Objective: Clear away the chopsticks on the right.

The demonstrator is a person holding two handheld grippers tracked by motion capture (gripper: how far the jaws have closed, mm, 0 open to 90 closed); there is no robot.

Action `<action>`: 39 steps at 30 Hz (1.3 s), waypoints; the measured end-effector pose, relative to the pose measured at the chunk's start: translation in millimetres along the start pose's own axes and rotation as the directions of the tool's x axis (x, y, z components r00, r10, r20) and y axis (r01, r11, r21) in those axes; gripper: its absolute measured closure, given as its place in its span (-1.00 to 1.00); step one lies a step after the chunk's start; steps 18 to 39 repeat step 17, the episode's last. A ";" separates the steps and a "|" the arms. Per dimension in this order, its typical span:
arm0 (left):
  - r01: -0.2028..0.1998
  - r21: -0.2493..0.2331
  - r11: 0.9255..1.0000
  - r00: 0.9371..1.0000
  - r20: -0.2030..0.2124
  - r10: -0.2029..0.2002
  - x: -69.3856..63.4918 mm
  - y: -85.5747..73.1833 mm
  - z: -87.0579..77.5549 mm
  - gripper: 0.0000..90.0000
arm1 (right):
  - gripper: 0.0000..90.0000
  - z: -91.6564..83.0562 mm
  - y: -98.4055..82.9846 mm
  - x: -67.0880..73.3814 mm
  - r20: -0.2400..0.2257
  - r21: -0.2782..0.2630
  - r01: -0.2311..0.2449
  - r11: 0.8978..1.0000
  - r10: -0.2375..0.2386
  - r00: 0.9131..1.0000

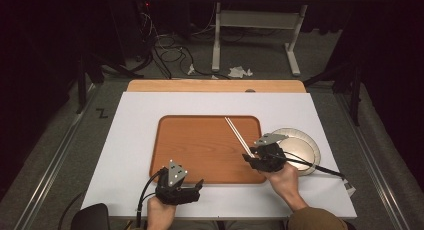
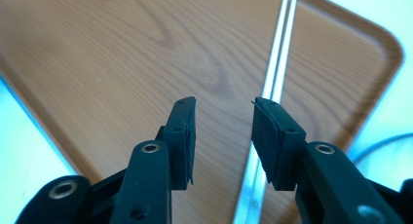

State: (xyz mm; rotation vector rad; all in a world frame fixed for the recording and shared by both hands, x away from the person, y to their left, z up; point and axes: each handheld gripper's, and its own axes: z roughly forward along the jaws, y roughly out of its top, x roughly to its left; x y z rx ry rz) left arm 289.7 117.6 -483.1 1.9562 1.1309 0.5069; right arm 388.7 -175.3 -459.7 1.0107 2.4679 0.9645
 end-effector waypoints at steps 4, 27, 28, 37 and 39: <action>-0.016 0.000 1.000 1.000 0.022 0.016 -1.3 4.1 5.0 -0.64 | 0.38 -12.6 -5.5 -2.3 0.031 -0.011 -0.008 1.000 0.008 0.999; -0.072 -0.003 0.997 0.993 0.093 0.072 -7.8 16.3 20.3 -0.64 | 0.37 -39.4 -31.1 -7.9 0.025 -0.033 -0.084 0.996 0.085 0.996; -0.072 -0.003 0.997 0.993 0.093 0.072 -7.8 16.3 20.3 -0.64 | 0.37 -39.4 -31.1 -7.9 0.025 -0.033 -0.084 0.996 0.085 0.996; -0.072 -0.003 0.997 0.993 0.093 0.072 -7.8 16.3 20.3 -0.64 | 0.37 -39.4 -31.1 -7.9 0.025 -0.033 -0.084 0.996 0.085 0.996; -0.072 -0.003 0.997 0.993 0.093 0.072 -7.8 16.3 20.3 -0.64 | 0.37 -39.4 -31.1 -7.9 0.025 -0.033 -0.084 0.996 0.085 0.996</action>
